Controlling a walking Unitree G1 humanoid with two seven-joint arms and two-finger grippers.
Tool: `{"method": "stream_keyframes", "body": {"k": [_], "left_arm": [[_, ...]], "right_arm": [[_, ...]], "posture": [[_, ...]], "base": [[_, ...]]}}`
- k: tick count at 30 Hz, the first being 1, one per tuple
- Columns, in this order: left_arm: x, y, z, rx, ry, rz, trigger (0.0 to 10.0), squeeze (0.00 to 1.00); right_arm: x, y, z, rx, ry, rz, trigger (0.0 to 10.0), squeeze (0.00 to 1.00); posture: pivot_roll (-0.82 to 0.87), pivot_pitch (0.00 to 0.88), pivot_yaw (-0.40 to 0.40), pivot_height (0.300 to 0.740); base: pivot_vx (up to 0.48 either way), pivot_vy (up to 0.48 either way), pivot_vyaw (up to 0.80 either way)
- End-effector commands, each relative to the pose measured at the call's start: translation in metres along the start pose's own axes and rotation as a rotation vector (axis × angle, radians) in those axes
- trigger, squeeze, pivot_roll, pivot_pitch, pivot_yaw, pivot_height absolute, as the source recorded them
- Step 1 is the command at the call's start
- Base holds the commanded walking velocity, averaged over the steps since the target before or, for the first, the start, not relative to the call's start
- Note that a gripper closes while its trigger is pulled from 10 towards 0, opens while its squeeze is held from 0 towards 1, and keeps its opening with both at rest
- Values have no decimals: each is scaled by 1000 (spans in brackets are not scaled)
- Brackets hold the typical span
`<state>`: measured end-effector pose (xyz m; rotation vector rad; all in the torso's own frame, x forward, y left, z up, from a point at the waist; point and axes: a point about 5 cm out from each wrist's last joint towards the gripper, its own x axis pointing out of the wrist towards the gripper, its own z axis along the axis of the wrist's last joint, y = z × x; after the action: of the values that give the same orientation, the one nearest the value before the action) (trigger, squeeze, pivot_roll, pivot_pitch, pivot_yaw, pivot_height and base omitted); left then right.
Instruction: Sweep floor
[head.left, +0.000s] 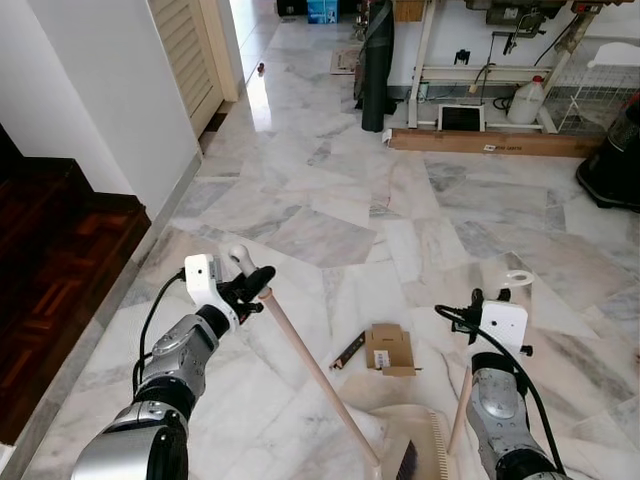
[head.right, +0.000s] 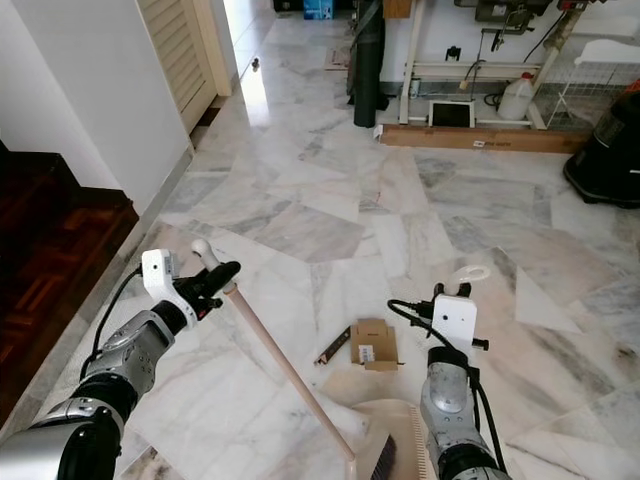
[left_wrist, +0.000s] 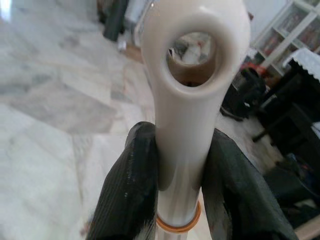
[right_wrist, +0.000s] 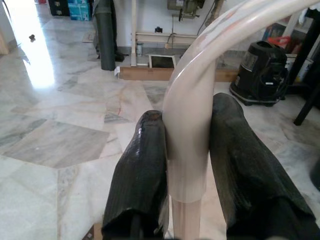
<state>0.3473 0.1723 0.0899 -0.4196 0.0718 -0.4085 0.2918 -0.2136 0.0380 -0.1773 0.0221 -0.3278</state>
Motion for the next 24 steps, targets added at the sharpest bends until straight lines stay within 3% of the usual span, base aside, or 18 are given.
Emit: {"method": "stream_keyframes", "body": {"k": [1, 6, 14, 18, 24], "left_arm": [[-4, 8, 27, 52, -116, 37, 10000, 0], [-12, 11, 49, 92, -226, 90, 10000, 0], [-23, 14, 62, 172, -297, 187, 10000, 0], [-29, 21, 58, 274, -254, 252, 10000, 0], [-34, 31, 44, 298, -205, 334, 10000, 0]], "right_arm": [[3, 2, 4, 11, -10, 1, 10000, 0], [3, 2, 3, 9, -5, 2, 10000, 0], [3, 4, 4, 10, -7, 5, 10000, 0], [4, 3, 5, 8, -10, 5, 10000, 0], [4, 2, 5, 7, -11, 2, 10000, 0]], "posture": [[57, 59, 66, 740], [67, 65, 64, 740], [63, 73, 63, 740], [60, 74, 64, 740], [54, 77, 64, 740]], "base": [[0, 0, 0], [0, 0, 0], [0, 0, 0], [0, 0, 0], [0, 0, 0]]}}
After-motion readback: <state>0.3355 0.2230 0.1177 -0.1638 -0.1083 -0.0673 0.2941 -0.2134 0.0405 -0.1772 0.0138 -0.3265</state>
